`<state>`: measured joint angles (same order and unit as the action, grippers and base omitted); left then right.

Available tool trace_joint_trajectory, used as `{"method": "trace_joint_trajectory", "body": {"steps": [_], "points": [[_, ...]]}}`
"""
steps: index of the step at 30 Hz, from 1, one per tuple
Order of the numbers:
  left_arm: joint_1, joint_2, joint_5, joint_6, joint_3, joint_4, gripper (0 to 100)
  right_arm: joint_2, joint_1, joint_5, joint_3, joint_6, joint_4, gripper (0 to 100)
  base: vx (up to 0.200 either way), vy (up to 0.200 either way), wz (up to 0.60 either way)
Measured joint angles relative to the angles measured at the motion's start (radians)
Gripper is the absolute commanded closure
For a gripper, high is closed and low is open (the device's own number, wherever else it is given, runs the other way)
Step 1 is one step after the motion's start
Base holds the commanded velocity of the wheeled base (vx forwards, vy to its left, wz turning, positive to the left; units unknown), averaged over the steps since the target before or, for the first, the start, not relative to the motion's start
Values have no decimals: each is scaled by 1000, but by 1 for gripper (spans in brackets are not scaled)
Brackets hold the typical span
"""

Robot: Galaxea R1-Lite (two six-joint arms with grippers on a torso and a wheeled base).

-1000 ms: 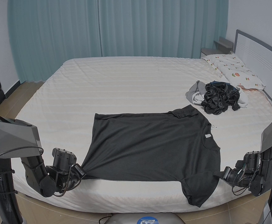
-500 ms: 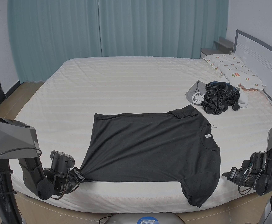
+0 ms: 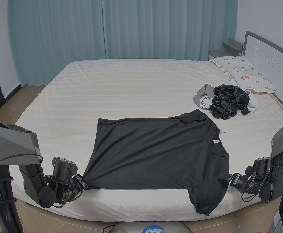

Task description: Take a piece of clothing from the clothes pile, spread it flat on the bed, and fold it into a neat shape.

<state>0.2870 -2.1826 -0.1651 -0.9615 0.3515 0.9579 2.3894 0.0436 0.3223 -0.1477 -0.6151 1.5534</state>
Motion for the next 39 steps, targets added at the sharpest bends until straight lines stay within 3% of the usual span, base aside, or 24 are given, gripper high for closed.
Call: {"method": "trace_joint_trajectory", "body": {"steps": [1,2,14,20,33,39], "points": [[0,0,6,0,0,0,100,1,-2,-1,-9,-10,0,0,0,0,0],[0,0,11,0,0,0,100,3,-4,-1,-17,-15,0,100,0,0,0],[-3,1,31,0,-4,-2,100,26,3,-30,-39,-8,-1,100,0,0,0],[-3,4,57,6,-16,-9,100,13,29,-43,0,57,-1,100,0,0,0],[0,100,69,79,-30,-251,100,-93,145,-38,69,170,-1,100,0,0,0],[7,117,70,91,-25,-267,100,-105,170,-35,86,227,-1,100,0,0,0]]}}
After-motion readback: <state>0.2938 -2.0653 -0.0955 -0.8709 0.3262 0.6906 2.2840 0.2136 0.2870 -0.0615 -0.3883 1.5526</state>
